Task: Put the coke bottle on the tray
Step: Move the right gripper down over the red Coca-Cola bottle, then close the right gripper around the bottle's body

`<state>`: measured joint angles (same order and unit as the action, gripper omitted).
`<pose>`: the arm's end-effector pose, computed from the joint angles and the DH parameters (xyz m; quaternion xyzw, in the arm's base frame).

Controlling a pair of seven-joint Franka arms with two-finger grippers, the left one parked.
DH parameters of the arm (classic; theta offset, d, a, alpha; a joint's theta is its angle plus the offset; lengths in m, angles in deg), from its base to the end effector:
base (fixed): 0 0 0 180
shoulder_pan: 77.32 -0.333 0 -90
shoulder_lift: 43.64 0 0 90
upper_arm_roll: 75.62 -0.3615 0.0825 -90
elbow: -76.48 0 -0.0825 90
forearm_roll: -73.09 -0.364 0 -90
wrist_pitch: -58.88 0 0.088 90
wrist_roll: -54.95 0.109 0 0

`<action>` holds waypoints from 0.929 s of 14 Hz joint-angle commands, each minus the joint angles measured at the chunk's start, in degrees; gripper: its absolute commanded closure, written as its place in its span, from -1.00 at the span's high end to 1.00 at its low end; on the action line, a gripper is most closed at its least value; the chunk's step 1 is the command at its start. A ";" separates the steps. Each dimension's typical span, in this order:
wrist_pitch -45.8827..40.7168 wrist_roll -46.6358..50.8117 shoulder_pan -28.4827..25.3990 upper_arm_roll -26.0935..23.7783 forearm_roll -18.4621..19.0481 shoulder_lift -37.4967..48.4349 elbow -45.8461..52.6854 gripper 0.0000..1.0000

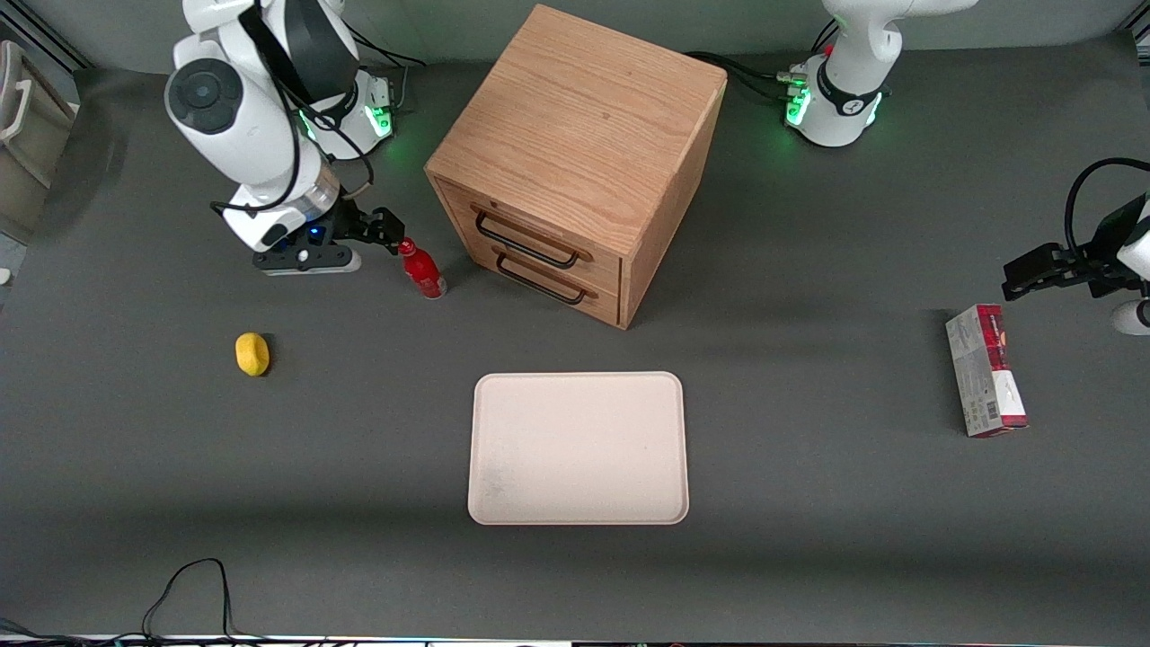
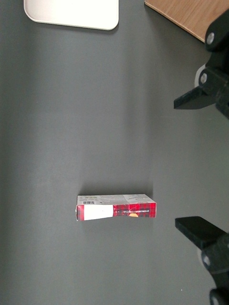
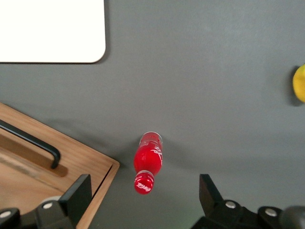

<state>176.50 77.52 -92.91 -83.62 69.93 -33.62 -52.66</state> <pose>0.4210 0.1902 0.4862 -0.9998 0.0054 0.0174 0.0058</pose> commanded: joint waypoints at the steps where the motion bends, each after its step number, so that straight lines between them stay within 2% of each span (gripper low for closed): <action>1: 9.25 3.44 -0.76 -1.22 -1.32 4.22 -9.52 1.00; 3: 16.99 3.89 -0.76 -1.49 -1.67 3.69 -14.54 1.00; 6: 23.51 3.89 -1.20 -1.58 -1.76 2.90 -19.03 1.00; 13: 26.68 4.07 -1.02 -4.64 -2.55 -0.79 -19.48 1.00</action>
<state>200.94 80.67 -93.49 -87.00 69.27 -33.08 -72.13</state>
